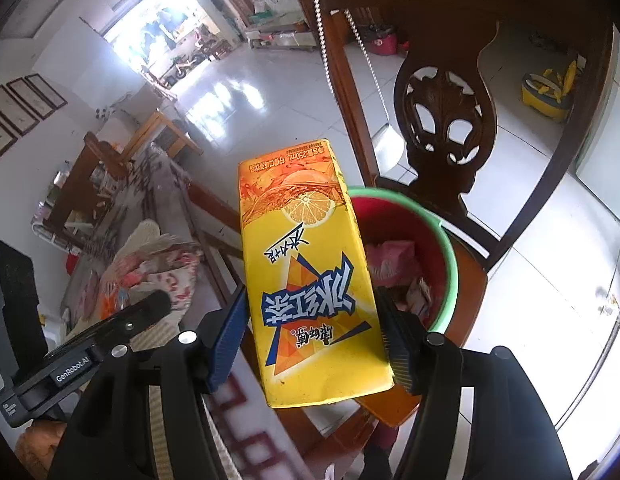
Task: Collect trash
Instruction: 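Carry the crumpled paper and juice box over the red bin and open both tools, then grasp the yellow barcode wrapper with the left tool while the right tool grasps the orange snack bag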
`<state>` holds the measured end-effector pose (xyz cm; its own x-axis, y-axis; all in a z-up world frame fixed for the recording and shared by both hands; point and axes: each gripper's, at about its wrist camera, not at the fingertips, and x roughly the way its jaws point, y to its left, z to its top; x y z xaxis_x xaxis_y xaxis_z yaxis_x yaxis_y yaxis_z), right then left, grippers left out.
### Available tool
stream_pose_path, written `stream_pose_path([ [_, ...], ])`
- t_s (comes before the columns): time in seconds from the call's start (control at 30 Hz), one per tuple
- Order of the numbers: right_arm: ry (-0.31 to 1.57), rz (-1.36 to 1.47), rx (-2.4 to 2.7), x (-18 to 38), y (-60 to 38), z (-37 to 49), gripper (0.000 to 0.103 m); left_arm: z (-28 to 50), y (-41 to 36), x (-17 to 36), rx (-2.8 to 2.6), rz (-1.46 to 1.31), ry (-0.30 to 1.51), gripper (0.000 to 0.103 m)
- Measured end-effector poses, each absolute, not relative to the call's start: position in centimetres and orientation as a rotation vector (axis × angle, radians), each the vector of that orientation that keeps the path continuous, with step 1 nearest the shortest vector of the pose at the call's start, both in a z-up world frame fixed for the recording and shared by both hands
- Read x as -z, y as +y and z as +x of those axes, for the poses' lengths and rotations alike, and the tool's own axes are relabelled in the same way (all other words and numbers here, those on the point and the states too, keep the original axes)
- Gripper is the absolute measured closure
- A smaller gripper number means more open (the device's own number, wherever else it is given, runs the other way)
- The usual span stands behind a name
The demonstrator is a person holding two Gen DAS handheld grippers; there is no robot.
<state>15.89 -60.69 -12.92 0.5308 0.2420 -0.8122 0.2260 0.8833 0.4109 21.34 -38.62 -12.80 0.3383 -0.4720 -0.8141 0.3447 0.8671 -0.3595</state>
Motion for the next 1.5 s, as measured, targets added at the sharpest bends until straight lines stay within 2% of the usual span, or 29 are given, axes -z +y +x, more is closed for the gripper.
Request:
stream_pose_path([
  [0.07,1.026,0.514,0.001,13.0,-61.4,16.6,0.031,21.7,-39.8,12.7,0.547,-0.114,1.095,0.046],
  [0.17,1.008,0.504,0.021,12.7,-61.9,16.6,0.03,21.8,-40.8,12.4,0.554,-0.094,1.075,0.038],
  [0.4,1.026,0.515,0.015,13.3,-61.7,16.4,0.029,20.1,-37.4,12.7,0.466,-0.155,1.086,0.032],
  [0.63,1.053,0.502,-0.021,13.8,-58.4,16.2,0.029,18.9,-29.2,13.2,0.292,-0.24,1.095,0.032],
  [0.73,1.069,0.485,-0.053,13.9,-56.1,16.3,0.029,18.7,-24.9,12.8,0.204,-0.238,1.061,0.026],
  [0.9,1.083,0.438,-0.108,13.6,-51.7,16.4,0.029,18.1,-16.6,12.3,0.065,-0.116,1.012,0.025],
  [0.93,1.084,0.428,-0.115,13.5,-50.9,16.2,0.029,18.0,-15.0,12.3,0.051,-0.087,1.013,0.022],
  [1.17,1.096,0.403,-0.118,13.7,-46.6,14.8,0.029,18.6,-4.0,14.2,-0.001,0.183,1.117,0.02],
  [1.33,1.118,0.393,-0.138,14.0,-42.6,13.9,0.029,19.3,-0.2,16.1,0.036,0.248,1.187,0.02],
  [1.5,1.13,0.372,-0.171,14.0,-38.7,13.8,0.029,20.3,0.1,18.5,0.136,0.357,1.247,0.02],
])
